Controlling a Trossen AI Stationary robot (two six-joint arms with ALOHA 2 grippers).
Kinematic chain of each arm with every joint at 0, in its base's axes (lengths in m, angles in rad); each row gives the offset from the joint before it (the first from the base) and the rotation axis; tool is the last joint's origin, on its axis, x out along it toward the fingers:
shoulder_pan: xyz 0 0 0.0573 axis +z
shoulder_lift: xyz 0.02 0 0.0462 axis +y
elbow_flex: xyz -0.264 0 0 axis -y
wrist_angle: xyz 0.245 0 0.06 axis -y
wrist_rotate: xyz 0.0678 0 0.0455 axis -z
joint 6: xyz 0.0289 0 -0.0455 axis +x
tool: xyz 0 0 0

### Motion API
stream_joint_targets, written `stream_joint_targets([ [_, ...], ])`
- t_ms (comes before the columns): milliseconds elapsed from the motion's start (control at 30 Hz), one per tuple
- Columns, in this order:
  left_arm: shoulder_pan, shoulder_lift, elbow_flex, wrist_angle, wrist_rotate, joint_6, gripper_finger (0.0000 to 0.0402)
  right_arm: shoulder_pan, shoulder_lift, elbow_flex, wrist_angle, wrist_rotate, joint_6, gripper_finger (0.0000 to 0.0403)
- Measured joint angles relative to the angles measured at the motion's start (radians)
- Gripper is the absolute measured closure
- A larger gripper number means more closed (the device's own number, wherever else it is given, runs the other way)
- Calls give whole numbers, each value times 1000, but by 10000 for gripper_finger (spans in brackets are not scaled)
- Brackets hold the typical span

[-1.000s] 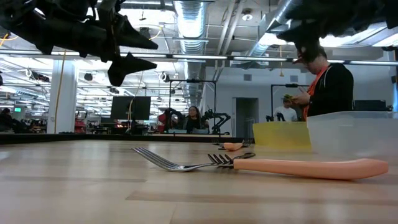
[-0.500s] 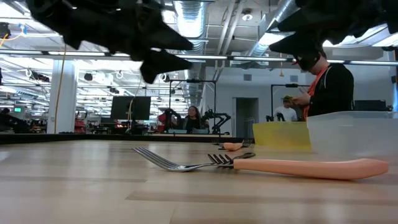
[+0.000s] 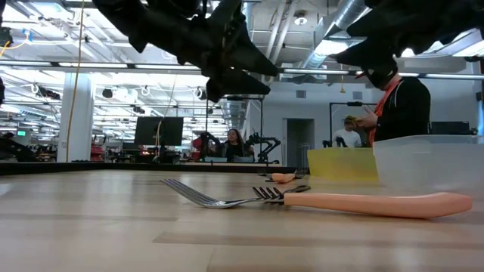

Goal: Sort silverware by color (type)
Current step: Put the orange fork into the yellow bin

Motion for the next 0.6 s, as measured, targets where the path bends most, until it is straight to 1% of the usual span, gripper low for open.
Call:
stream_joint_targets([
  [33,10,0,0,1,27,12,175,6,0,0,-1,0,0,187],
  [100,27,0,0,0,47,33,175,17,0,0,-1,4,0,187],
  [267,63,0,0,7,44,22,175,39,0,0,-2,52,-2,187],
  [467,67,0,0,12,46,27,175,43,0,0,-6,55,-1,187],
  [600,67,0,0,24,65,43,175,43,0,0,-6,56,0,187],
])
